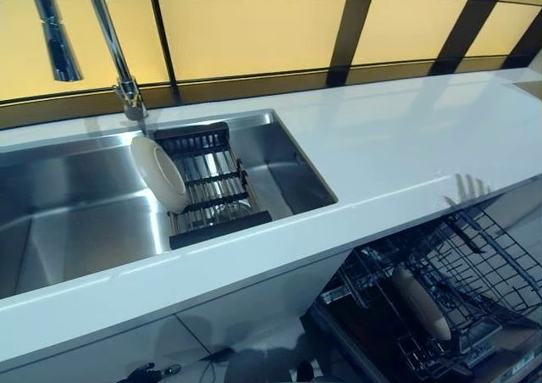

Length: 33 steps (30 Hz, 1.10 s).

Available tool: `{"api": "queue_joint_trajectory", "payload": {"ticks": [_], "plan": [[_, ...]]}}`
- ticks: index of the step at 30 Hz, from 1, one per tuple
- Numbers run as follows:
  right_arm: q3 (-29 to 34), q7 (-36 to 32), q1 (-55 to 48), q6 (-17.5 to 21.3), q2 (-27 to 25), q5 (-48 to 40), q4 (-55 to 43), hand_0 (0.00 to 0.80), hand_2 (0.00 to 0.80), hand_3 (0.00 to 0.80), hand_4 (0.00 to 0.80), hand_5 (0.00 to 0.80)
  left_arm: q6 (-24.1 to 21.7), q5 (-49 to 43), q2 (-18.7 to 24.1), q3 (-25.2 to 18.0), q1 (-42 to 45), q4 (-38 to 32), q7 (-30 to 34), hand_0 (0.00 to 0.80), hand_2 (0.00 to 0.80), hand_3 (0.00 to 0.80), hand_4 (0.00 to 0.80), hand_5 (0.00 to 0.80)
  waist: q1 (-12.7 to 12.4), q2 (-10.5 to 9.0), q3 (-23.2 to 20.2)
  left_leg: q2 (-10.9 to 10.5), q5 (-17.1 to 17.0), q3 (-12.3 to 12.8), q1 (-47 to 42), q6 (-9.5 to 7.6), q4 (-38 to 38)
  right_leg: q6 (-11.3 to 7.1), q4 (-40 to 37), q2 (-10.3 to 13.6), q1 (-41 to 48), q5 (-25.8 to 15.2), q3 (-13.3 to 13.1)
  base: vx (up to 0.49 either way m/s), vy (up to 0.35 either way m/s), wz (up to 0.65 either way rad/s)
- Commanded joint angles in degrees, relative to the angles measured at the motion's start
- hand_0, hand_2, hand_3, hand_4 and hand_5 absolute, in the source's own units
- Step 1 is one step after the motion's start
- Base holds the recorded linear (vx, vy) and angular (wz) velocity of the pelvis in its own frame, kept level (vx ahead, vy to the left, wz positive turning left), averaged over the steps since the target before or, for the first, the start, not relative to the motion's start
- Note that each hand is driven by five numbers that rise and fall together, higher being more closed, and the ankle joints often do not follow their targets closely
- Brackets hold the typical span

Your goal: Take plates into dishwasher

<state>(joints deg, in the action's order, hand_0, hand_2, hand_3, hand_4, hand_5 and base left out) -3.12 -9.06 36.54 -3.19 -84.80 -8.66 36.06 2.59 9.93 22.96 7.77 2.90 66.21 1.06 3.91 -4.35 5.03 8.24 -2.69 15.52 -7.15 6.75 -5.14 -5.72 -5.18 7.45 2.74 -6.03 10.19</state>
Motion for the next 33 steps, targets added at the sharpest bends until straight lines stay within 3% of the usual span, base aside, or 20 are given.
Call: {"api": "queue_joint_trajectory", "payload": {"ticks": [1, 2, 6, 8, 15, 19, 22, 27, 33], "plan": [[-9.03, 3.78, 12.83, 3.26, -3.72, 0.94, -1.44, 0.0, 0.0, 0.0, 0.0, 0.0, -1.63, 2.41, 2.97, 1.71, -2.11, 1.59, -0.64, 0.0, 0.0, 0.0, 0.0, 0.0, -3.47, -3.78, 0.21, -0.03, 3.83, -2.82, -1.53, -2.42, 0.14, -4.66, 0.18, 2.17, 1.4, 0.88, 3.24, 0.017, 0.027, 0.08], [-13.47, 4.66, 17.71, 5.26, -2.87, 3.37, -1.34, 0.0, 0.0, 0.0, 0.0, 0.0, -1.82, 2.46, 2.82, 1.6, -1.78, 1.48, -0.64, 0.0, 0.0, 0.0, 0.0, 0.0, -4.05, -3.88, 0.15, -0.09, 3.79, -3.23, -1.47, -2.41, 0.14, -4.64, 0.18, 2.3, 1.64, 1.05, 3.78, 0.021, 0.026, 0.14], [-24.28, 8.99, 28.48, 6.51, -1.82, 10.72, -3.74, 0.0, 0.0, 0.0, 0.0, 0.0, -0.79, 3.09, 2.71, 1.57, -1.53, 0.5, -1.08, 0.0, 0.0, 0.0, 0.0, 0.0, -5.28, -4.06, 0.14, -0.14, 3.58, -4.38, -1.02, -2.36, 0.14, -4.6, 0.18, 2.47, 2.07, 1.25, 5.19, 0.026, 0.007, 0.18], [-30.5, 11.48, 33.85, 10.54, -1.64, 21.03, -5.06, 0.0, 0.0, 0.0, 0.0, 0.0, -0.44, 3.62, 2.73, 1.76, -1.44, 0.37, -1.68, 0.0, 0.0, 0.0, 0.0, 0.0, -6.25, -4.38, 0.21, -0.19, 3.4, -5.18, -0.5, -2.3, 0.14, -4.69, 0.18, 2.52, 2.21, 1.38, 5.91, 0.027, -0.002, 0.24], [-46.89, 16.02, 48.1, 16.15, 1.37, 42.66, -12.31, 0.0, 0.0, 0.0, 0.0, 0.0, 0.49, 4.07, 2.26, 1.89, -0.43, -1.27, -2.81, 0.0, 0.0, 0.0, 0.0, 0.0, -9.29, -5.03, 0.59, -0.46, 2.17, -8.29, 1.98, -2.03, 0.14, -4.67, 0.18, 2.73, 2.33, 1.6, 8.71, 0.034, 0.014, 0.23], [-50.75, 18.14, 51.6, 18.96, 4.04, 54.76, -14.56, 0.0, 0.0, 0.0, 0.0, 0.0, 0.94, 4.53, 2.18, 2.08, -0.32, -2.09, -3.46, 0.0, 0.0, 0.0, 0.0, 0.0, -10.86, -5.24, 1.32, -0.68, 1.42, -10.1, 3.61, -1.93, 0.14, -4.64, 0.18, 2.81, 2.4, 1.72, 10.22, 0.033, 0.014, 0.28], [-51.64, 17.44, 52.85, 19.55, 6.06, 57.68, -16.88, 0.0, 0.0, 0.0, 0.0, 0.0, 1.24, 4.53, 2.95, 2.15, -0.66, -2.98, -3.81, 0.0, 0.0, 0.0, 0.0, 0.0, -12.16, -5.81, 2.82, -0.89, 0.74, -11.74, 5.48, -1.87, 0.14, -4.61, 0.18, 2.77, 1.92, 1.65, 11.19, -0.013, -0.014, 0.31], [-53.61, 16.06, 56.1, 16.88, 8.67, 56.83, -19.25, 0.0, 0.0, 0.0, 0.0, 0.0, 0.79, 5.43, 3.29, 2.19, -1.13, -3.79, -3.05, 0.0, 0.0, 0.0, 0.0, 0.0, -13.81, -6.36, 6.53, -1.11, -0.77, -14.34, 9.34, -1.77, 0.14, -4.46, 0.18, 2.3, 0.1, 1.21, 11.83, -0.062, -0.031, 0.27], [-54.95, 13.25, 58.6, 14.81, 11.31, 53.51, -20.42, 0.0, 0.0, 0.0, 0.0, 0.0, -0.67, 6.34, 2.98, 2.93, -1.35, -5.44, -2.54, 0.0, 0.0, 0.0, 0.0, 0.0, -15.22, -5.2, 10.27, -1.46, -2.19, -15.41, 13.46, -1.52, 0.14, -4.32, 0.18, 2.39, -2.25, 0.75, 12.66, -0.076, 0.025, 0.21]]}}
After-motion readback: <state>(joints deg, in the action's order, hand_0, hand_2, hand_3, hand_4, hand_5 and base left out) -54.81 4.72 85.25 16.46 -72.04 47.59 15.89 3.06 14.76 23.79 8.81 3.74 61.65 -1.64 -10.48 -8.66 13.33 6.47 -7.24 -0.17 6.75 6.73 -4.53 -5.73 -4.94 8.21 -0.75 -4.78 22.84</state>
